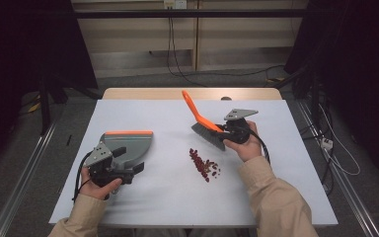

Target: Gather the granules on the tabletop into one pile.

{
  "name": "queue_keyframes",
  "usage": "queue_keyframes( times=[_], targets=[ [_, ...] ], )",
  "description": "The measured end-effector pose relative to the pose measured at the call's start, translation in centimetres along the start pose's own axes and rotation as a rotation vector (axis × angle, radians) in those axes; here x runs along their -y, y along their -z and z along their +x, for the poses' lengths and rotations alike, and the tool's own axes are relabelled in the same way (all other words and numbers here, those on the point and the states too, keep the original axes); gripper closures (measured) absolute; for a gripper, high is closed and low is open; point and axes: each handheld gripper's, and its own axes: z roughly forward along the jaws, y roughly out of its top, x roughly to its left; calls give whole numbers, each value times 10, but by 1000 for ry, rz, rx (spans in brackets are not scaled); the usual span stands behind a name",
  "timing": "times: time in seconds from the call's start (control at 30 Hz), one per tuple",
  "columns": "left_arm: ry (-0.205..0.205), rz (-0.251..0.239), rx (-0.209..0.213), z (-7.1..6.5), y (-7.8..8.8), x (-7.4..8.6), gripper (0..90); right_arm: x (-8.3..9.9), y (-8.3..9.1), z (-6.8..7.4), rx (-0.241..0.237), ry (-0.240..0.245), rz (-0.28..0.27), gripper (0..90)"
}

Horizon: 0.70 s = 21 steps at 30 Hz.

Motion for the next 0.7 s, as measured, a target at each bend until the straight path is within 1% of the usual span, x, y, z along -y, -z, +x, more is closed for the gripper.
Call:
queue_keyframes(
  times=[0.03, 0.1, 0.13, 0.17, 0.23, 0.3, 0.33, 0.37, 0.43, 0.5, 0.53, 0.63, 0.67, 0.7],
  targets=[
    [1, 1, -4, 0, 0, 0, 65, -2, -5, -1, -15, 18, -3, 711],
    [0, 2, -9, 1, 1, 0, 64, -5, -12, -2, -36, 82, 5, 711],
    [1, 1, -7, 1, 1, 0, 63, -7, -17, -2, -55, 118, 14, 711],
    [1, 2, -7, 1, 0, 0, 63, -8, -21, -2, -62, 129, 23, 711],
    [1, 8, -6, 1, 0, 1, 63, -7, -27, -4, -88, 171, 23, 711],
    [2, 8, -3, 1, -1, 1, 63, -7, -31, -4, -98, 187, 28, 711],
    [1, 9, -5, 1, 0, 1, 63, -7, -34, -5, -109, 209, 29, 711],
    [1, 8, -3, 1, 0, 1, 63, -7, -35, -6, -114, 215, 30, 711],
    [1, 5, -8, 1, -1, 1, 63, -7, -38, -5, -127, 250, 22, 711],
    [2, 8, -10, 1, -1, 1, 63, -7, -41, -3, -144, 298, 24, 712],
    [4, 6, -10, 1, -2, 1, 63, -8, -42, -2, -145, 313, 26, 711],
    [1, 5, -12, 1, -1, 0, 63, -9, -45, 3, -173, 354, 32, 712],
    [2, -3, -11, 1, -1, 0, 63, -9, -46, 4, -180, 366, 34, 712],
    [-1, -4, -18, 1, 0, 0, 63, -10, -46, 6, -189, 384, 37, 712]
  ],
)
